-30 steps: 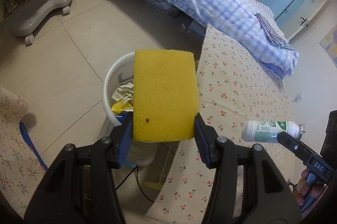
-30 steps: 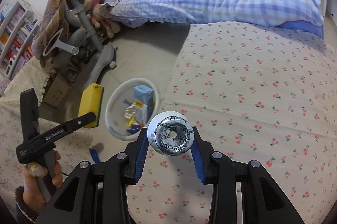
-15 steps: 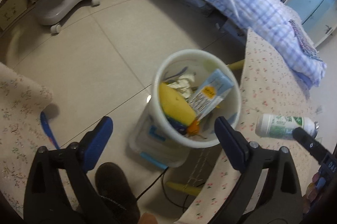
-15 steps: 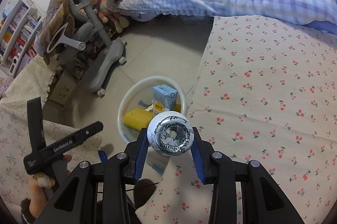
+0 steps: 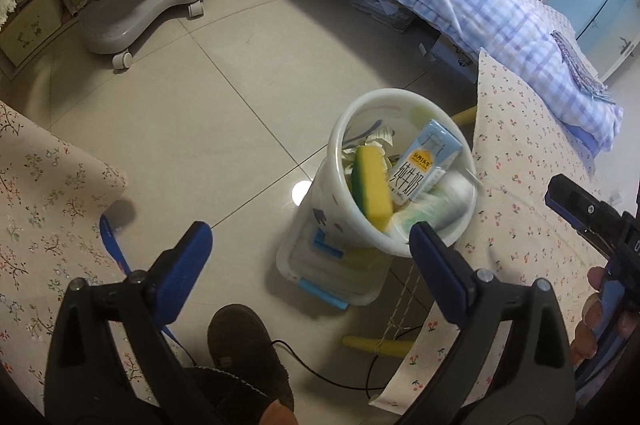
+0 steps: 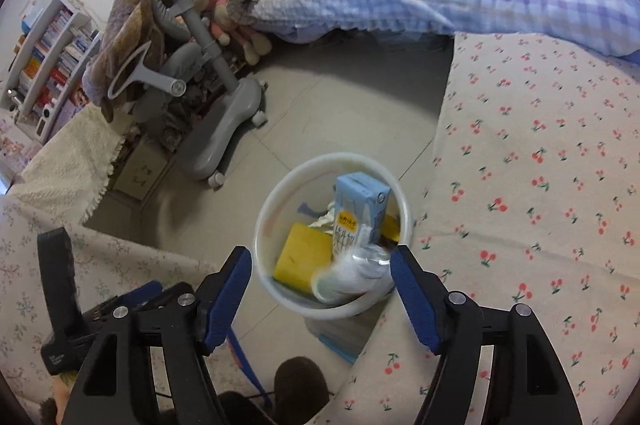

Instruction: Collect trash

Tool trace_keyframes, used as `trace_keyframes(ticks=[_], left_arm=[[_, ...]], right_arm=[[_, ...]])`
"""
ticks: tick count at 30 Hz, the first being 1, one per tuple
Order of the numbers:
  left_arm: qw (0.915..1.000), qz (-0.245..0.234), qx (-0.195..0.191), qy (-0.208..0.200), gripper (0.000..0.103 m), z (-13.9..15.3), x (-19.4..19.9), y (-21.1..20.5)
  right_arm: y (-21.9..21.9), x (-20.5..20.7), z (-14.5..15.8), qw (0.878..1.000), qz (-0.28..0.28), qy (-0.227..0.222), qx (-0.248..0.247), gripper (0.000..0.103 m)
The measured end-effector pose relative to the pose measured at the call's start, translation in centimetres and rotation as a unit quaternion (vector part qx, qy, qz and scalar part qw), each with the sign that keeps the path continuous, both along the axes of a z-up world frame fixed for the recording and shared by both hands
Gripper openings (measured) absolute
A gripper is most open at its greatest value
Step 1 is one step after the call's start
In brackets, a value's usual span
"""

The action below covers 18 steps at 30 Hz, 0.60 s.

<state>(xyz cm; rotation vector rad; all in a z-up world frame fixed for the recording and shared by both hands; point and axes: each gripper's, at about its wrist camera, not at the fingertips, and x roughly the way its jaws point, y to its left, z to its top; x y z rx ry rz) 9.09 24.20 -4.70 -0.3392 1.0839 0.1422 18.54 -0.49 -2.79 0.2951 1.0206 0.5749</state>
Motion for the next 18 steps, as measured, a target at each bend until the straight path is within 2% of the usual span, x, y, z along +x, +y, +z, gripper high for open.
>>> trace_keyframes(ticks=[7, 18], left_arm=[[0.9994, -0.030, 0.008, -0.017, 0.102, 0.8, -0.2, -2.0], [0.9925, -0.108, -0.004, -0.058, 0.102, 3.4, -2.2, -8.3]], right_arm=[[-4.1, -1.0, 1.0, 0.999, -0.042, -0.003, -0.017, 0.075], [-12.2, -7.4, 3.8, 0.989, -0.090, -0.050, -0.101, 0.092]])
